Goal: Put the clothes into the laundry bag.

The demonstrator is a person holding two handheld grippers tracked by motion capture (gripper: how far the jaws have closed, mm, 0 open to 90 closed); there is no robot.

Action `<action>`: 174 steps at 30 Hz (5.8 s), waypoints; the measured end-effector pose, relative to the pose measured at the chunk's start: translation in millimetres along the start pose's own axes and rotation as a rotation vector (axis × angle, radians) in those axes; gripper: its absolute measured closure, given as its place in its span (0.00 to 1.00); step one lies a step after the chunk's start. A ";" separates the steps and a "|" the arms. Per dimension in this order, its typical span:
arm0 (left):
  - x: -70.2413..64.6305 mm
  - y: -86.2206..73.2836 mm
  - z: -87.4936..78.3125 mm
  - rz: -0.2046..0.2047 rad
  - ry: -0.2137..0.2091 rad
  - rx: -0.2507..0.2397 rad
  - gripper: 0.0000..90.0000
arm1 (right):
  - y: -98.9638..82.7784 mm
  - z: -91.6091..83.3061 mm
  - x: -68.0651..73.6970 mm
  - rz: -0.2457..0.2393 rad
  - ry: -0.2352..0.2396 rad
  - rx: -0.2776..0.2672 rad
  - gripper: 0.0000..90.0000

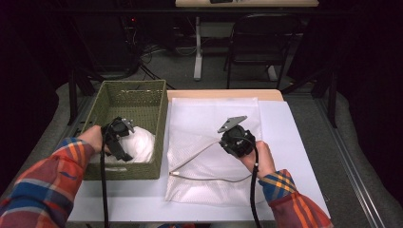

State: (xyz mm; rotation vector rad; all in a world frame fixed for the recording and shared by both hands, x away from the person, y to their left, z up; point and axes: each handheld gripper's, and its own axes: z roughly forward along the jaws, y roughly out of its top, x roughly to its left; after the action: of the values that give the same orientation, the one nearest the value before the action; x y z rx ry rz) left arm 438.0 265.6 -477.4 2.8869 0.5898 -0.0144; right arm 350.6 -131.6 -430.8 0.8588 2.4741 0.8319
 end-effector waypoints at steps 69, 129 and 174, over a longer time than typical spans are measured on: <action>-5.8 -21.7 -38.7 -0.095 0.097 -0.148 0.59 | 0.3 -0.3 0.1 0.002 -0.005 0.000 0.98; -109.3 6.3 -159.0 -0.021 0.036 -0.243 0.59 | -0.1 3.4 1.1 0.018 0.001 0.012 0.98; -183.9 57.6 -86.4 0.066 -0.196 -0.335 0.57 | 7.5 5.8 2.0 0.066 -0.008 0.012 0.98</action>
State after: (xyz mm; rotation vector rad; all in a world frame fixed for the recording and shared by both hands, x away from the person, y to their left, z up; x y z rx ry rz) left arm 288.6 159.0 -373.0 2.5399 0.4152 -0.1706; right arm 355.4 -123.2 -430.7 0.9504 2.4584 0.8346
